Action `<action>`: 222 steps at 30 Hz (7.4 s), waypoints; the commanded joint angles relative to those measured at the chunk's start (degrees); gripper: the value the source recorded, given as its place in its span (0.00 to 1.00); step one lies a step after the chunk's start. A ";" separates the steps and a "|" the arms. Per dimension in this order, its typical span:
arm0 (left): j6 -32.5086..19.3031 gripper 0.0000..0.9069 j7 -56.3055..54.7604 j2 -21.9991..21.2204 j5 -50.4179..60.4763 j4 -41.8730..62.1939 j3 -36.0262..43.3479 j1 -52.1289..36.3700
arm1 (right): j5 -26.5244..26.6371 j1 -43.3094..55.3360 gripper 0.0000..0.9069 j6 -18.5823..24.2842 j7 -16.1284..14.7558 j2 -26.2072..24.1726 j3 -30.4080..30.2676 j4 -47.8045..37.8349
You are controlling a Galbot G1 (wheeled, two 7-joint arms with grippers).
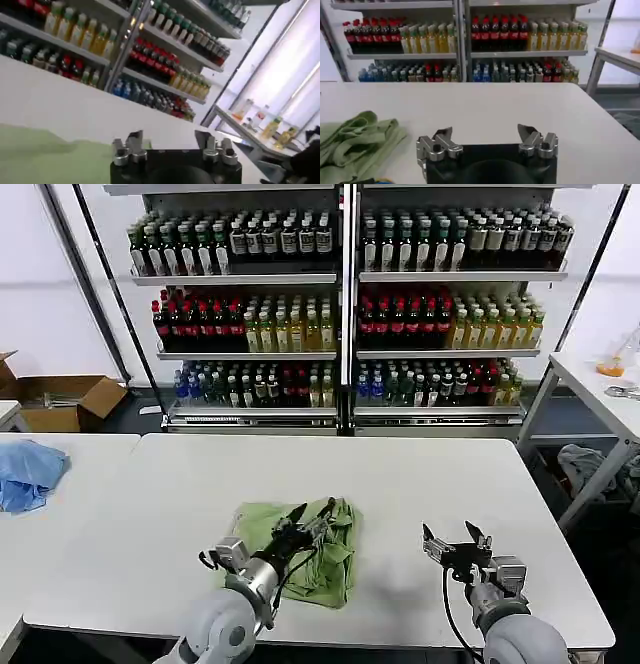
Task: Fold and organize the clothes.
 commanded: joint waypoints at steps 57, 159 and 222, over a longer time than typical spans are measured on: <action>5.31 0.02 1.09 10.70 -38.53 7.80 -39.40 6.97 | 0.20 0.73 1.00 0.32 0.21 0.91 0.56 -0.21; -12.26 1.00 -3.97 3.38 13.37 3.41 -12.45 4.32 | 12.20 37.12 0.00 3.72 3.08 17.68 -17.27 -44.70; -8.85 1.00 -0.77 9.64 22.93 -5.74 -12.59 9.68 | -18.82 -7.49 1.00 25.41 -6.00 7.82 6.36 -0.15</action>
